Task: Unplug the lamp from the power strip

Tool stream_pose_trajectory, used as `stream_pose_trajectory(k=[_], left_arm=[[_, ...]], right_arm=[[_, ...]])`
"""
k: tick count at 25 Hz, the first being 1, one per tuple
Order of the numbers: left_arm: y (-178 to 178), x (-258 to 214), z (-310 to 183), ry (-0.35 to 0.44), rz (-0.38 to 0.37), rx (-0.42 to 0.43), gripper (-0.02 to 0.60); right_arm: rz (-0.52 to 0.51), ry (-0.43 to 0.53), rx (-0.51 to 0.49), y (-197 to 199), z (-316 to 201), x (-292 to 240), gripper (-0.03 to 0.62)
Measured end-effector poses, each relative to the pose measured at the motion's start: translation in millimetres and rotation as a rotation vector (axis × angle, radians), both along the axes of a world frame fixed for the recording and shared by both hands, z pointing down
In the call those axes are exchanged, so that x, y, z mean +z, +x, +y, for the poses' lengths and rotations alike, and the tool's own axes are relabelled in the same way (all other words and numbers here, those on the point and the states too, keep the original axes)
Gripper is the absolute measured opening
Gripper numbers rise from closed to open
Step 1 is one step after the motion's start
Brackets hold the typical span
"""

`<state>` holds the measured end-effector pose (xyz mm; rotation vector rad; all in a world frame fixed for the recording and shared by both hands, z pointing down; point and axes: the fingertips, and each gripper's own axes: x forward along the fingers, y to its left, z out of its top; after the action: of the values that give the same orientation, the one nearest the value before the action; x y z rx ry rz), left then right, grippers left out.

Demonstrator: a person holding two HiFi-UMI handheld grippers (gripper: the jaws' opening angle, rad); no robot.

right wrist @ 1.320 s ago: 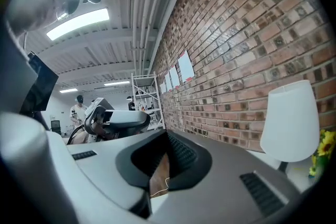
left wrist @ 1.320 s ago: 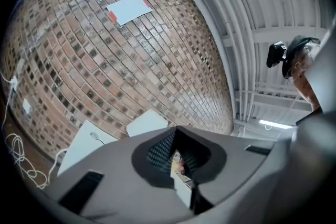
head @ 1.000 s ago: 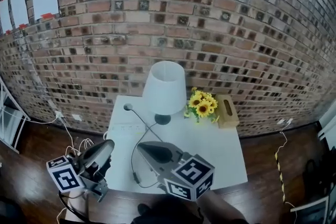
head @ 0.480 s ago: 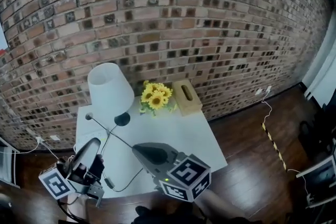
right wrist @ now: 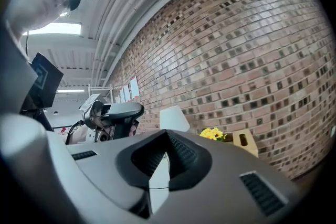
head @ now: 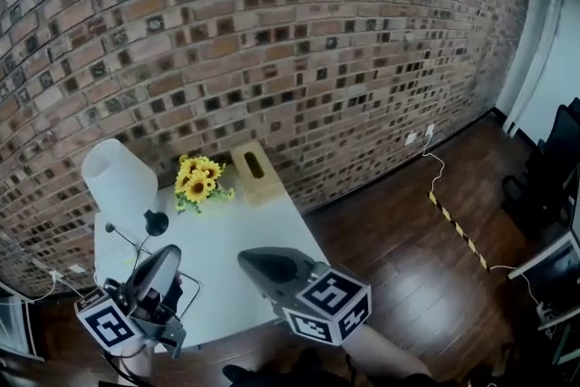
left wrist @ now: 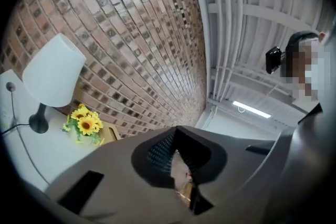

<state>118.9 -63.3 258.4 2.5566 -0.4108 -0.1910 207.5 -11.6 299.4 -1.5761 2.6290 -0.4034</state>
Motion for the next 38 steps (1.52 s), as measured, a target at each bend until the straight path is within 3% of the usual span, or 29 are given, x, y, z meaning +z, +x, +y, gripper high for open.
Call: stream_pose_trajectory(k=[10,18,26,30,38], left_arm=[[142.4,6.7,48.7,0.153,-0.164,0.123,0.021],[215.8,11.8,65.7,0.302,-0.263,0.226,0.021],[284.8,20.2,73.9,0.353,-0.229,0.387,0.021],[312.3,25.3,71.2,0.434,-0.253,0.454,0.021],[328.4,29.5,40.6,0.515,-0.266,0.472,0.021]], right_arm=[[-0.022,-0.012,0.151,122.5,62.2,7.7,0.003],[0.047,-0.037,0.327,188.5,88.7,13.1,0.002],[0.098,-0.096,0.464,225.8,102.5,18.4,0.003],[0.106,-0.121,0.534,238.3,94.5,17.9,0.002],[0.145,-0.135,0.610,248.0,70.7,11.3,0.003]])
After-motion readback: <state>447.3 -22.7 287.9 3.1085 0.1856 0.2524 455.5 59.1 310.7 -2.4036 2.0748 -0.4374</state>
